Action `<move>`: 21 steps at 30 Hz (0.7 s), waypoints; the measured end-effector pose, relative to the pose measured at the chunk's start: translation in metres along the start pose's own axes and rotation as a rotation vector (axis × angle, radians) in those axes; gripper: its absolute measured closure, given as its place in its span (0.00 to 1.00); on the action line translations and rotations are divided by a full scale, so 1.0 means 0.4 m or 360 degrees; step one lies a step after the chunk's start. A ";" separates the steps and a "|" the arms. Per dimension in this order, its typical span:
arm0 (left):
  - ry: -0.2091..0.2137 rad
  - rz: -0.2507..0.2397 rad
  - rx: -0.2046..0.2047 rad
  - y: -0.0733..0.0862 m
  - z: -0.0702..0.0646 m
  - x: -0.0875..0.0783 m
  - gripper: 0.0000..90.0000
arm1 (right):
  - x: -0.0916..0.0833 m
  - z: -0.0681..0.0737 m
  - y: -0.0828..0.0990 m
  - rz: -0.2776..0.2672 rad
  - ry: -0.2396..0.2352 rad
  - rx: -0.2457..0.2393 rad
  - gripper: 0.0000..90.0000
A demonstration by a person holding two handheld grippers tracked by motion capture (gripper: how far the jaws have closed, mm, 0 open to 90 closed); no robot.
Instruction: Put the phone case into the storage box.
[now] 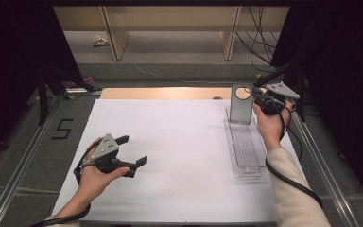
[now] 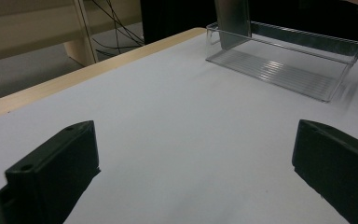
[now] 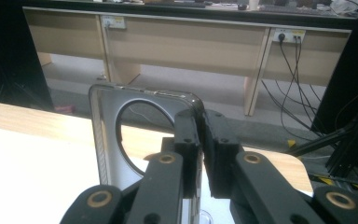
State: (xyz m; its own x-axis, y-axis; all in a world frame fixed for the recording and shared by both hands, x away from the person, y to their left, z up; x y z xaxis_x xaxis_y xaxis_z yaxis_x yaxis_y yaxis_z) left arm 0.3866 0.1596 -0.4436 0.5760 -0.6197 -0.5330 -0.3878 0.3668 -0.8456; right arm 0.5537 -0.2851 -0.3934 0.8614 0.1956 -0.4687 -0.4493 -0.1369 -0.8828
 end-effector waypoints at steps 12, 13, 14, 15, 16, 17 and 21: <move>-0.0002 0.0001 0.0000 0.000 0.001 0.000 0.00 | 0.019 0.003 0.010 0.0022 -0.0002 -0.0013 0.94; -0.0001 0.0001 -0.0002 0.001 0.001 0.000 0.00 | 0.021 0.002 0.011 0.0021 0.0000 -0.0014 0.94; 0.0000 -0.0001 0.0000 0.001 0.001 0.000 0.00 | 0.022 0.002 0.012 0.0024 0.0001 -0.0014 0.94; 0.0000 -0.0001 0.0000 0.001 0.001 0.000 0.00 | 0.024 0.001 0.013 0.0026 0.0001 -0.0012 0.94; -0.0001 -0.0001 -0.0001 0.001 0.001 0.000 0.00 | 0.025 0.001 0.014 0.0026 0.0000 -0.0011 0.94; -0.0003 0.0001 0.0000 0.000 0.001 0.000 0.00 | 0.026 0.000 0.015 0.0029 0.0003 -0.0013 0.94; -0.0002 -0.0002 -0.0002 0.000 0.001 0.000 0.00 | 0.032 0.001 0.020 0.0039 0.0006 -0.0017 0.94</move>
State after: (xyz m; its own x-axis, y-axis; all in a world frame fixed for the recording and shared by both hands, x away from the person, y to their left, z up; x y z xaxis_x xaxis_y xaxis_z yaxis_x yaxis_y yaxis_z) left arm 0.3868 0.1600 -0.4436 0.5776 -0.6193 -0.5319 -0.3877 0.3653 -0.8463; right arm 0.5609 -0.2835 -0.4064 0.8511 0.1881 -0.4901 -0.4678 -0.1518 -0.8707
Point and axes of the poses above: each handheld gripper's, and its own axes: x roughly forward along the jaws, y roughly out of its underside, z roughly to its left, the point moved 5 cm from there along x, roughly forward along the jaws, and after that the axes turned 12 degrees about z, right-handed, at the moved point
